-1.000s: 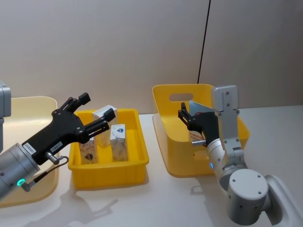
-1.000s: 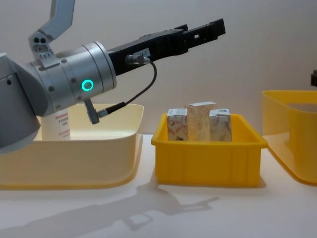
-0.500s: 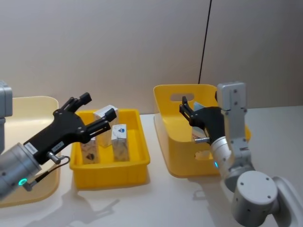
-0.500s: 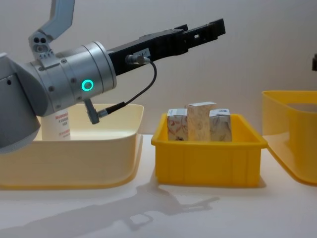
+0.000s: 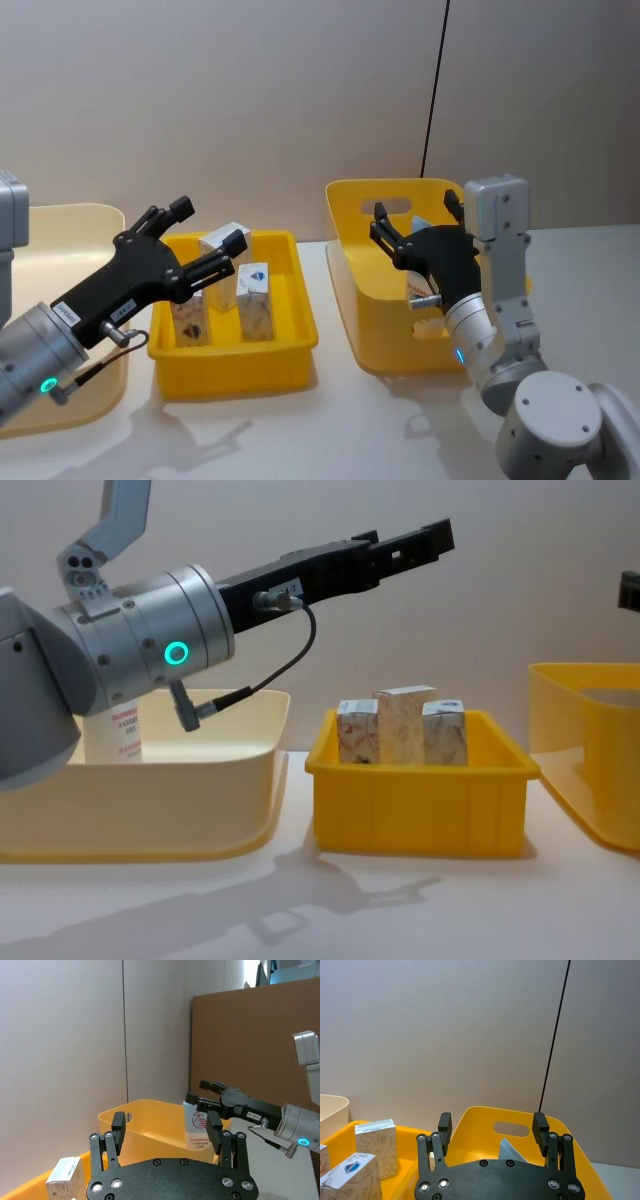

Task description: Bimanual collaborative sorting of washing and personal care products

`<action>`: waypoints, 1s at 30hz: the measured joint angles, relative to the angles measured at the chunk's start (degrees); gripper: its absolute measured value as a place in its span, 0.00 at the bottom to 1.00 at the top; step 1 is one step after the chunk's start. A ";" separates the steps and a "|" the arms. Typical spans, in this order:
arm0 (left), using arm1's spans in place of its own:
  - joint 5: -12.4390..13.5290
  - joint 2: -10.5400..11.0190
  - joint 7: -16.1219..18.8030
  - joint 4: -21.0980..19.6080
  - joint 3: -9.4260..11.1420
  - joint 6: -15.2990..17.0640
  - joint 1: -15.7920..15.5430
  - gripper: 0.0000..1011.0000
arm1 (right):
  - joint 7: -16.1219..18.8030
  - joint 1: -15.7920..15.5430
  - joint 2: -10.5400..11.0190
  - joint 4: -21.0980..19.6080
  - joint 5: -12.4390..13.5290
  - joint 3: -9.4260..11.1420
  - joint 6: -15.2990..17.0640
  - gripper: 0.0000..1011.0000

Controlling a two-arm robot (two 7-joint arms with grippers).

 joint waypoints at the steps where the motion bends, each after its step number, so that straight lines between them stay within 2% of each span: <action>1: 0.09 0.02 0.16 -0.05 0.00 0.01 0.05 0.99 | 0.00 0.00 0.00 0.00 0.00 0.00 0.00 0.99; 8: 2.10 0.80 3.36 -1.53 0.07 0.37 1.56 0.99 | 0.49 -1.22 1.36 -0.54 1.89 -1.05 -0.39 0.99; 15: 5.32 2.01 8.53 -3.95 0.19 1.09 3.94 0.99 | 1.68 -4.14 4.47 -1.88 6.27 -3.49 -1.28 0.99; 18: 6.68 2.53 10.73 -4.96 0.25 1.39 4.99 0.99 | 2.48 -5.97 6.44 -2.69 9.12 -5.03 -1.82 0.99; 25: 10.33 3.88 16.63 -7.65 0.38 2.20 7.66 0.99 | 3.81 -9.14 9.89 -4.15 13.96 -7.70 -2.85 0.99; 30: 12.44 4.68 19.94 -9.20 0.46 2.65 9.23 0.99 | 4.45 -10.69 11.53 -4.84 16.26 -8.95 -3.31 0.99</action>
